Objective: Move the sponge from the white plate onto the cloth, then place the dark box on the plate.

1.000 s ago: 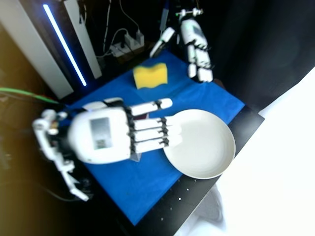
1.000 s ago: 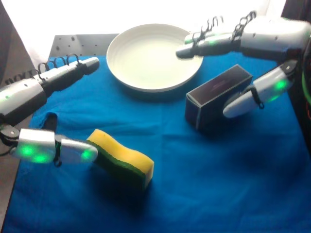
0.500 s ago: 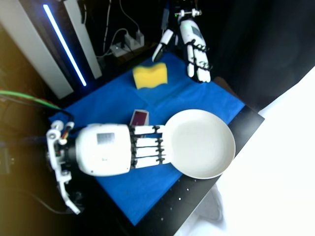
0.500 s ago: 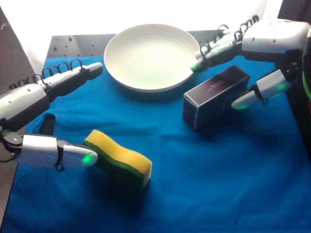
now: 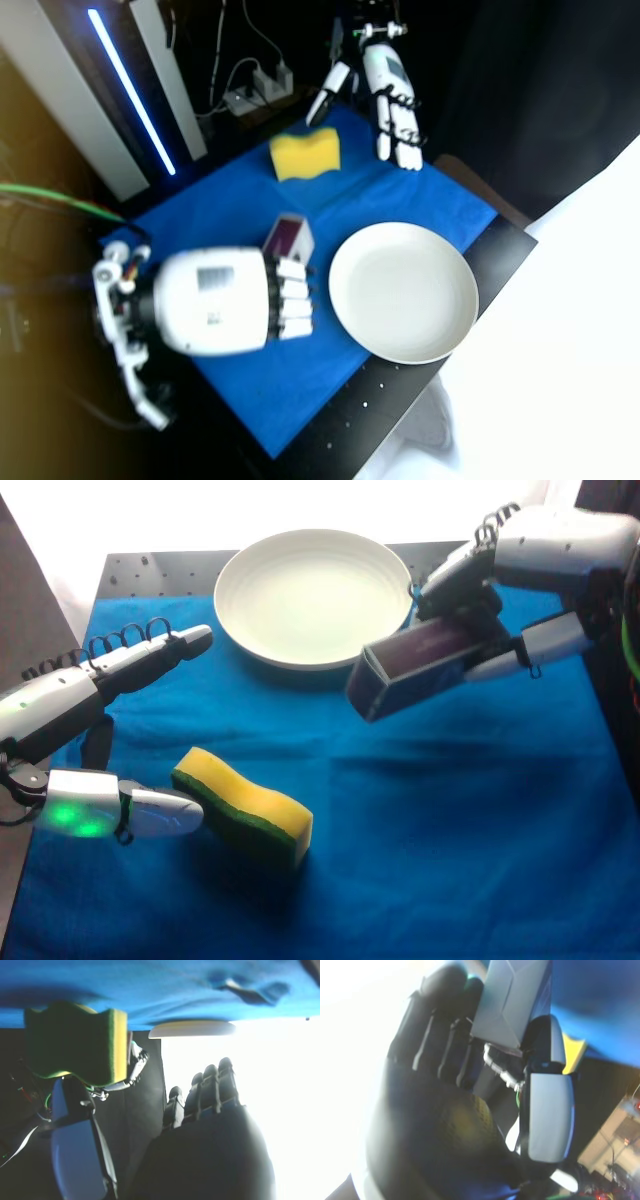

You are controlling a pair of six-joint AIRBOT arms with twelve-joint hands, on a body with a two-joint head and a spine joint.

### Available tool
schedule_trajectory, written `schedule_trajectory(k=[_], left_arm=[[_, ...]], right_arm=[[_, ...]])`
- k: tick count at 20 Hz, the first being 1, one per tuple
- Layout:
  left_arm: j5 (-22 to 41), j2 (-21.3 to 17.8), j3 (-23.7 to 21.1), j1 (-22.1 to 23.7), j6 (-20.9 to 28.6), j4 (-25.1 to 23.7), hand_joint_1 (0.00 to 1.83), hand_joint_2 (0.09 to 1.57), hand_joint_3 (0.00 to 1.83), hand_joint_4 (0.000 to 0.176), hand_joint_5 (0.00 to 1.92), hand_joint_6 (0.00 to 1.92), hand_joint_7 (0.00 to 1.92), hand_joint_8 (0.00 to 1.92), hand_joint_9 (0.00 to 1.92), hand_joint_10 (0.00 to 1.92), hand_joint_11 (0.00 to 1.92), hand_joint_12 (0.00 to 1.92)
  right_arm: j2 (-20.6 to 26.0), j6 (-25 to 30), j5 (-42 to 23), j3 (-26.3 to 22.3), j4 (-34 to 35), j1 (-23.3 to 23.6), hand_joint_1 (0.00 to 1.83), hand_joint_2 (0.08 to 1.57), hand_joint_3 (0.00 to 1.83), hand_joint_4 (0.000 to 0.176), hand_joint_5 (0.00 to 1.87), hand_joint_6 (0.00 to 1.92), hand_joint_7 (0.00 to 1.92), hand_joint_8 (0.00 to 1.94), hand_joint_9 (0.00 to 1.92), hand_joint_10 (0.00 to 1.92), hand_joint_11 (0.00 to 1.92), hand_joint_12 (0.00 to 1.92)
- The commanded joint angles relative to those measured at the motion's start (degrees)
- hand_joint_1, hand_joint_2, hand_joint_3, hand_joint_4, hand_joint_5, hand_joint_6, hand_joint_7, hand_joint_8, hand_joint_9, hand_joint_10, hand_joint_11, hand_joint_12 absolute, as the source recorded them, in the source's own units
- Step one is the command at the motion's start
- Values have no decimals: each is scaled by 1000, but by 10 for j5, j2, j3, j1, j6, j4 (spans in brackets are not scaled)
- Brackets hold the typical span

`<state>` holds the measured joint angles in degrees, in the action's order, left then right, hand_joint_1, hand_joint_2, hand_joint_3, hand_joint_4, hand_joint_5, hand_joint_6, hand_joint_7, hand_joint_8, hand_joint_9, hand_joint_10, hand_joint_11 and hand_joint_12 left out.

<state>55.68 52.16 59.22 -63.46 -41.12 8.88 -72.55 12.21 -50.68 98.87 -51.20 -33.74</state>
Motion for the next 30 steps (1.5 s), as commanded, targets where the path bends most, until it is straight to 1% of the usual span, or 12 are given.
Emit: schedule_trajectory(k=[1,5,6,7,9,13,16,19,26,28,29,30], left_arm=[[69,2,-1,3,4,5,771,830,8,176,0,0,0,0,0,0,0,0],[81,6,-2,-1,5,6,777,830,5,176,0,0,0,0,0,0,0,0],[84,8,-2,-1,7,6,791,834,6,176,0,0,0,0,0,0,0,0],[87,10,-2,-1,7,6,782,840,8,176,0,0,0,0,0,0,0,0],[93,14,0,0,11,6,752,833,3,176,0,0,0,0,0,0,0,0],[100,21,5,0,20,1,777,846,6,176,0,0,0,0,0,0,0,0],[100,25,7,6,20,-8,724,866,12,176,0,0,0,0,0,0,0,0],[96,33,13,21,21,-17,762,858,5,176,0,0,0,0,0,0,0,0],[102,42,14,29,31,-25,756,849,2,176,0,0,0,0,0,0,0,0],[101,42,15,30,32,-27,773,847,1,176,0,0,0,0,0,0,0,0],[100,42,15,30,33,-28,771,844,0,176,0,0,0,0,0,0,0,0],[100,42,15,30,34,-29,775,851,3,176,0,0,0,0,0,0,0,0]], right_arm=[[6,2,-73,0,62,10,1202,1149,0,22,902,1118,923,1146,776,1318,699,1571],[7,-15,-94,0,77,67,1203,1155,2,0,837,1292,964,983,842,1111,744,1397],[7,-17,-94,4,77,81,1209,1139,0,25,924,1139,936,1051,801,1117,661,1402],[6,-18,-93,9,77,93,1225,1119,0,0,1037,927,904,1127,668,1120,436,1495],[-17,-20,-81,37,77,117,1372,1085,0,0,886,1177,1083,752,1029,993,780,1234],[-77,-20,-37,89,82,130,1373,1090,0,0,892,1207,1082,788,993,952,629,1159],[-136,-20,22,140,88,130,1281,1081,0,0,908,1106,1184,693,1254,862,1103,1235],[-168,-19,84,165,64,130,1249,1087,3,0,922,1067,1147,793,1085,740,589,1209],[-196,3,179,198,-15,130,1214,1144,0,25,918,1123,915,1142,694,1147,251,1467],[-204,3,189,201,-19,130,1215,1136,0,28,923,1121,949,1083,738,1183,428,1418],[-208,3,195,201,-28,130,1205,1165,0,0,888,1033,875,1274,598,1161,226,1636],[-209,3,197,201,-31,129,1156,1036,0,0,725,496,685,846,542,1126,152,1689]])
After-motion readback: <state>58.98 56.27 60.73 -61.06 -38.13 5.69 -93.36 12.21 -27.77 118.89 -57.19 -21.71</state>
